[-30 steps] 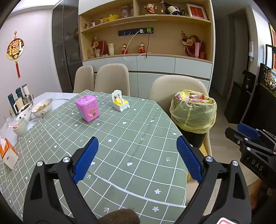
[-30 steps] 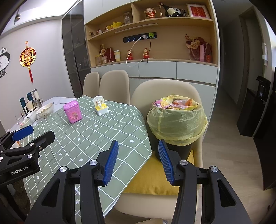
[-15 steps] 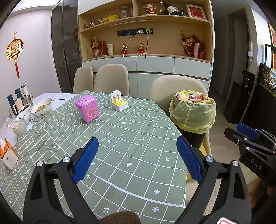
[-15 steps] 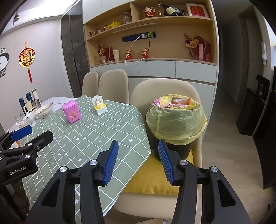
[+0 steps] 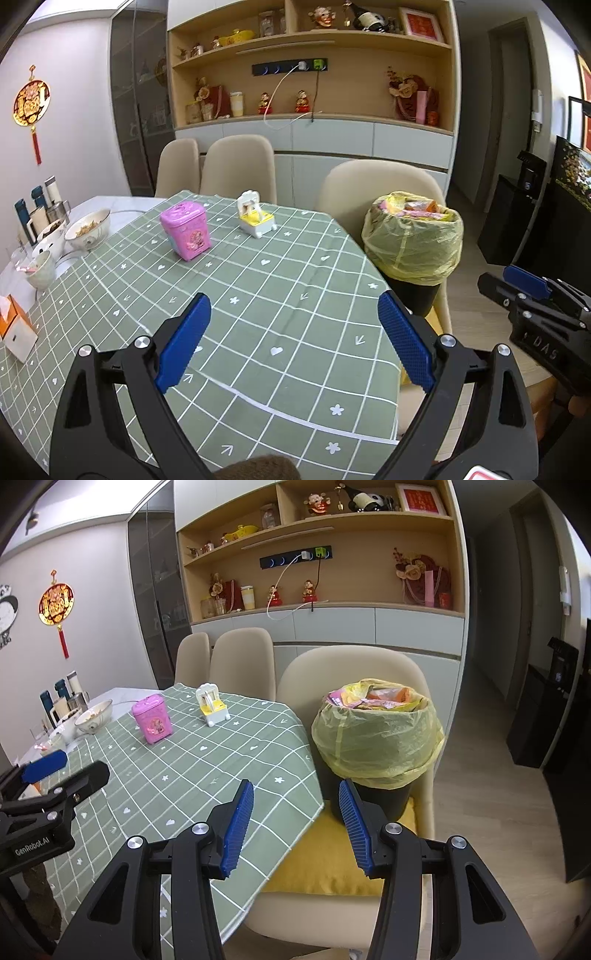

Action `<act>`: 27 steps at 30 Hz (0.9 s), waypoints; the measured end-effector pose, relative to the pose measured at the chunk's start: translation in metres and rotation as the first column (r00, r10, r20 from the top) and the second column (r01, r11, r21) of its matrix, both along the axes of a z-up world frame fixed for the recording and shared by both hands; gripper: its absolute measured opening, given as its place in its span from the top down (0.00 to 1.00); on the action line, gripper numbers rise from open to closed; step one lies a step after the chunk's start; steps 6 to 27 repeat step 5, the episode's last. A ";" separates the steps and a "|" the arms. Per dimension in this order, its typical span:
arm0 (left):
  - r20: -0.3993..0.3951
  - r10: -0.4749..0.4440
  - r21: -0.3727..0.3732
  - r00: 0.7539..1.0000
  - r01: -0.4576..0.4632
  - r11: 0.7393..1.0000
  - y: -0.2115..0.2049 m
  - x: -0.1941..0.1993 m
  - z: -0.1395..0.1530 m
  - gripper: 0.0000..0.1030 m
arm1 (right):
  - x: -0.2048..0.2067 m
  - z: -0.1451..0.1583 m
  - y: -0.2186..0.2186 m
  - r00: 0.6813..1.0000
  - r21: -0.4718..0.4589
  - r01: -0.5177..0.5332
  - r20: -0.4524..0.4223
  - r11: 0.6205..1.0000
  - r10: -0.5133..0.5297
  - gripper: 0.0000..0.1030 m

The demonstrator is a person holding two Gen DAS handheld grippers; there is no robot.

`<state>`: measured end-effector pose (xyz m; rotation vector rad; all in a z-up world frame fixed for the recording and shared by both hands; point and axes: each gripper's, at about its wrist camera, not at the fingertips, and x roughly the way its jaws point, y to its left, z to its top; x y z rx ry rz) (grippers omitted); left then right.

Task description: Collect trash

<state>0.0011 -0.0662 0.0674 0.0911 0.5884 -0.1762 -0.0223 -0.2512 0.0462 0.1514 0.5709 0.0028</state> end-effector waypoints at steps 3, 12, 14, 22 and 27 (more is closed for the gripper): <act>-0.047 0.063 -0.024 0.997 -0.064 0.998 0.017 0.016 -0.005 0.15 | 0.028 -0.011 -0.006 0.994 0.107 -0.114 0.010 0.988 0.113 0.50; -0.097 0.144 -0.080 0.985 -0.152 0.985 0.043 0.033 -0.013 0.15 | 0.060 -0.029 -0.007 0.984 0.166 -0.173 -0.018 0.971 0.179 0.50; -0.097 0.144 -0.080 0.985 -0.152 0.985 0.043 0.033 -0.013 0.15 | 0.060 -0.029 -0.007 0.984 0.166 -0.173 -0.018 0.971 0.179 0.50; -0.097 0.144 -0.080 0.985 -0.152 0.985 0.043 0.033 -0.013 0.15 | 0.060 -0.029 -0.007 0.984 0.166 -0.173 -0.018 0.971 0.179 0.50; -0.097 0.144 -0.080 0.985 -0.152 0.985 0.043 0.033 -0.013 0.15 | 0.060 -0.029 -0.007 0.984 0.166 -0.173 -0.018 0.971 0.179 0.50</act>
